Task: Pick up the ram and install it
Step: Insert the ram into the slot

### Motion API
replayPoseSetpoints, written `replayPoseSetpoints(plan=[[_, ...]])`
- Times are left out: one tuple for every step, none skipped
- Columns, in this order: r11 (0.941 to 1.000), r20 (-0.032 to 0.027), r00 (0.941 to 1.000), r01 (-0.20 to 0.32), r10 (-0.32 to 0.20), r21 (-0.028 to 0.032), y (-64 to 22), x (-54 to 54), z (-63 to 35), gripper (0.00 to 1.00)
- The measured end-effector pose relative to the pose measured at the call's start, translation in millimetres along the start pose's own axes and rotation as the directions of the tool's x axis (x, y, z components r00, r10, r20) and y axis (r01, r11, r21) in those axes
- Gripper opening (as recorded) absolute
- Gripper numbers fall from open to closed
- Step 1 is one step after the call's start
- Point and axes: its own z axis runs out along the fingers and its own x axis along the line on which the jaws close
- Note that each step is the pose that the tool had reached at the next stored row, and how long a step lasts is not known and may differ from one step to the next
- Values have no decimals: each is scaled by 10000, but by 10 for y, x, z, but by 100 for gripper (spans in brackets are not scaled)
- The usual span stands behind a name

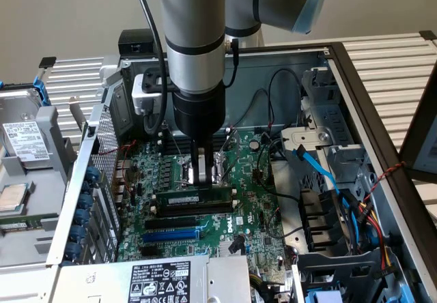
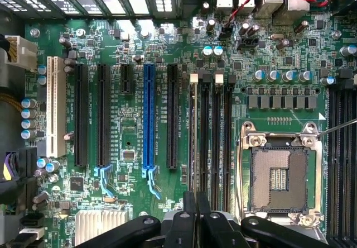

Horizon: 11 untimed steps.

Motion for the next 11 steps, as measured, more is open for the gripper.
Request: replayPoseSetpoints(plan=[[10000, -1, 10000, -2, 2, 13, 1, 0, 4, 12], [10000, -3, 10000, 0, 0, 23, 1, 0, 7, 12], [10000, -4, 10000, 1, -1, 24, 2, 1, 7, 12], [10000, -2, 10000, 0, 0, 26, 2, 0, 9, 12], [10000, -2, 10000, 0, 0, 26, 2, 0, 11, 12], [10000, -2, 10000, 0, 0, 26, 2, 0, 12, 12], [10000, -2, 10000, 0, 0, 27, 2, 0, 14, 12], [10000, -2, 10000, 0, 0, 28, 2, 0, 16, 12], [10000, -2, 10000, 0, 0, 30, 2, 0, 18, 12], [10000, -2, 10000, 0, 0, 30, 2, 0, 19, 12], [10000, -2, 10000, -1, 1, 31, 2, 0, 19, 12]])
